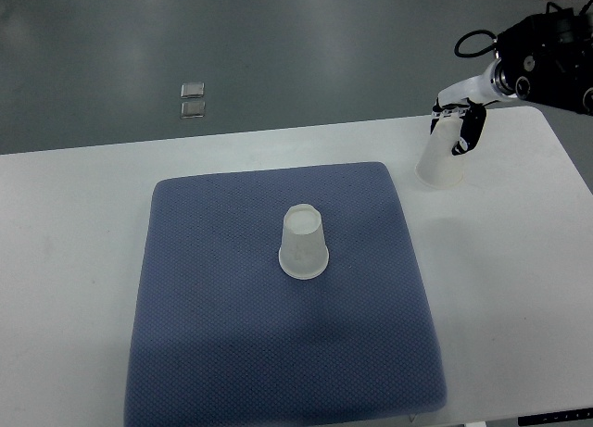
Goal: Stack paper cups
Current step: 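Carry the held cup over the cup on the blue pad, then lower the held cup down onto the cup on the pad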
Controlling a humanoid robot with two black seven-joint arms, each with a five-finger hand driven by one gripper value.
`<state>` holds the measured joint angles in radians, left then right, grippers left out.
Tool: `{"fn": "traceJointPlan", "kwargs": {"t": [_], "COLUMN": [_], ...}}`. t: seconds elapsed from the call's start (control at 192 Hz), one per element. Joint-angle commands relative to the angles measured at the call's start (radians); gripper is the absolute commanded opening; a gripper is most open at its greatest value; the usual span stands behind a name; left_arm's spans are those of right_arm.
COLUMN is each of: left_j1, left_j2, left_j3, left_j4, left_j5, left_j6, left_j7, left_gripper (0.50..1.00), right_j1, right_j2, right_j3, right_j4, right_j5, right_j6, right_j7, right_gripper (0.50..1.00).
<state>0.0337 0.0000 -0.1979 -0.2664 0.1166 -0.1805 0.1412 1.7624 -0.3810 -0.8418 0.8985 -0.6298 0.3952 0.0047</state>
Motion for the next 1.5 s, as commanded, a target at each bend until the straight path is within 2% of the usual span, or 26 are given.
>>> {"fn": "traceJointPlan", "kwargs": {"t": [0.0,0.229,0.292,0.297,0.307,0.448,0.562,0.714,0.906,1.125,1.245,1.495], "left_j1": [0.0,-0.001,-0.001,-0.001,-0.001,-0.001,-0.001,-0.001,-0.001,-0.001,-0.001,-0.001], "left_j2": [0.0,0.0,0.0,0.0,0.0,0.0,0.0,0.0,0.0,0.0,0.0,0.0], "left_j3": [0.0,0.0,0.002,0.002,0.002,0.002,0.002,0.002,0.002,0.0,0.0,0.0], "left_j4": [-0.002,-0.01,-0.01,-0.011,-0.011,-0.01,-0.008,-0.007,-0.007,-0.005,-0.002,0.003], "left_j5": [0.0,0.0,0.0,0.0,0.0,0.0,0.0,0.0,0.0,0.0,0.0,0.0], "left_j6": [0.0,-0.002,-0.002,-0.007,-0.007,-0.008,-0.008,-0.008,-0.007,-0.007,-0.007,-0.004], "left_j7": [0.0,0.0,0.0,0.0,0.0,0.0,0.0,0.0,0.0,0.0,0.0,0.0], "left_gripper": [1.0,1.0,1.0,1.0,1.0,1.0,1.0,1.0,1.0,1.0,1.0,1.0], "right_j1": [0.126,0.38,0.39,0.443,0.453,0.512,0.523,0.525,0.528,0.52,0.5,0.462], "right_j2": [-0.044,-0.119,-0.122,-0.134,-0.136,-0.13,-0.113,-0.042,0.099,0.249,0.269,0.271], "right_j3": [0.0,0.0,0.001,0.001,0.001,0.001,0.003,0.047,0.089,0.089,0.073,0.023], "right_j4": [0.069,0.241,0.25,0.301,0.31,0.393,0.398,0.398,0.385,0.367,0.367,0.372], "right_j5": [0.001,0.004,0.005,0.005,0.005,0.01,0.016,0.09,0.228,0.265,0.265,0.262], "right_j6": [0.06,0.163,0.166,0.178,0.18,0.18,0.179,0.169,0.162,0.102,0.06,0.04], "right_j7": [0.0,0.0,0.0,0.0,0.0,0.0,0.001,0.001,0.001,0.001,0.0,-0.008], "right_gripper": [0.66,0.66,0.66,0.66,0.66,0.66,0.662,0.662,0.664,0.666,0.668,0.682]}}
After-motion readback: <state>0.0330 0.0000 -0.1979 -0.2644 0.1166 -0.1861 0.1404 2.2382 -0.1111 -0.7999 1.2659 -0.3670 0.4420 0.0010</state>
